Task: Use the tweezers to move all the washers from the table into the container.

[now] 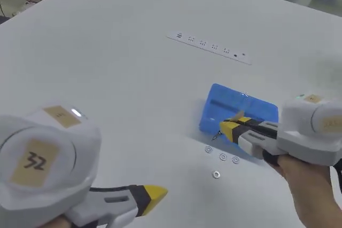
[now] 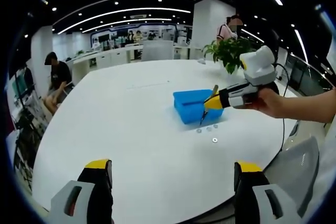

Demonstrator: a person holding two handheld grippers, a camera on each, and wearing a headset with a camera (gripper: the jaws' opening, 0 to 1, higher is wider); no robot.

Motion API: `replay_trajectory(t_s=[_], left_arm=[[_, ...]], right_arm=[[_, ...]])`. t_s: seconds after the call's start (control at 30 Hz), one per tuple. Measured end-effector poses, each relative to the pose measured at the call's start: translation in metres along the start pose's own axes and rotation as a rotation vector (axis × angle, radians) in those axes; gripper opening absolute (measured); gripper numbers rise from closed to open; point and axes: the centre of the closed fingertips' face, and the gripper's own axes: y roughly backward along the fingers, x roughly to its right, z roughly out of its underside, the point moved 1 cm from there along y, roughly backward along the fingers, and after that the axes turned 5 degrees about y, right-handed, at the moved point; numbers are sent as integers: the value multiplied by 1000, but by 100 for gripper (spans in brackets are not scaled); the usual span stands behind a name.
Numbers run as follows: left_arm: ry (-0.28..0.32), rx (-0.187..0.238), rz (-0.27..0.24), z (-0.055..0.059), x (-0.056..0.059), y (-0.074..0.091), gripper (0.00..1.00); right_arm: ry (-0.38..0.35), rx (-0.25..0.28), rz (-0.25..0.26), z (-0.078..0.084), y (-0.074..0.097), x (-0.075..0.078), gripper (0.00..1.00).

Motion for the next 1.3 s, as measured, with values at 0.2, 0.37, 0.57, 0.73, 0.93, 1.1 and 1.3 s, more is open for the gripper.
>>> replay_trajectory(t_s=[0.2,0.37,0.57,0.73,0.93,1.1,1.3], left_arm=[[-2,-8,-2,2,0,0,99],[-5,-14,-4,3,-1,-1,99],[-8,-24,-2,5,0,-2,99],[-15,-27,2,6,1,-2,99],[-23,-32,13,6,5,-3,99],[-36,-27,26,4,8,-3,99],[-53,-28,41,3,14,-3,99]], right_arm=[[15,-31,-5,12,-10,3,2],[4,-41,5,19,-13,9,2],[-39,-34,2,21,-17,12,2],[-25,-29,19,21,-15,8,2],[-5,-33,35,22,-14,3,1],[-38,-50,45,24,-12,6,0],[-37,-80,22,19,-11,6,0]])
